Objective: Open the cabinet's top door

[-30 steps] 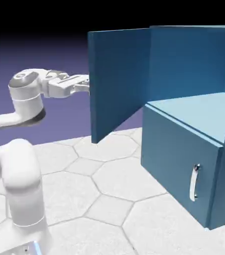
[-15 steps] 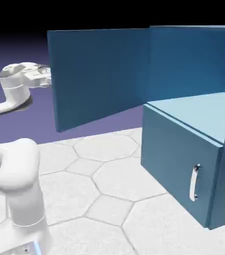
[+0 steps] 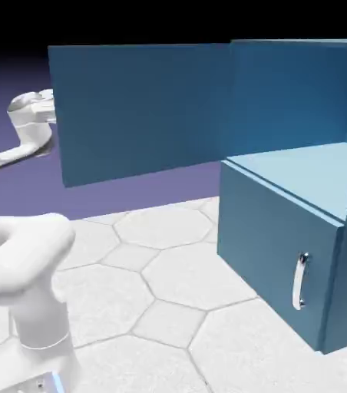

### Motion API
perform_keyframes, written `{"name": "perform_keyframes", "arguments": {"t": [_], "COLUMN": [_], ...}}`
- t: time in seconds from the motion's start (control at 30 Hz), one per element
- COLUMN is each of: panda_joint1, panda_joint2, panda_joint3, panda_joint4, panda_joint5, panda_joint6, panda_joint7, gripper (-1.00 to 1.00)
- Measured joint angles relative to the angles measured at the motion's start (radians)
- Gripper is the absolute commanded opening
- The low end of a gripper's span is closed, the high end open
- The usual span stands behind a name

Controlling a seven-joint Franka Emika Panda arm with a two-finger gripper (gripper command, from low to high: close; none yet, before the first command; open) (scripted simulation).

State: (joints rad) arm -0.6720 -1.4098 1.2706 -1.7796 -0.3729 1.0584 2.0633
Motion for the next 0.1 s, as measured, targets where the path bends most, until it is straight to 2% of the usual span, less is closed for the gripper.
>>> {"name": "perform_keyframes", "arguments": {"t": [0.1], "panda_joint1": [-0.078], "panda_joint2": [-0.003], "panda_joint3": [0.016], "panda_joint4": [0.109], "panda_joint5": [0.002], "panda_joint6": [-0.074], "panda_joint7": [-0.023], "gripper": [-1.00]}}
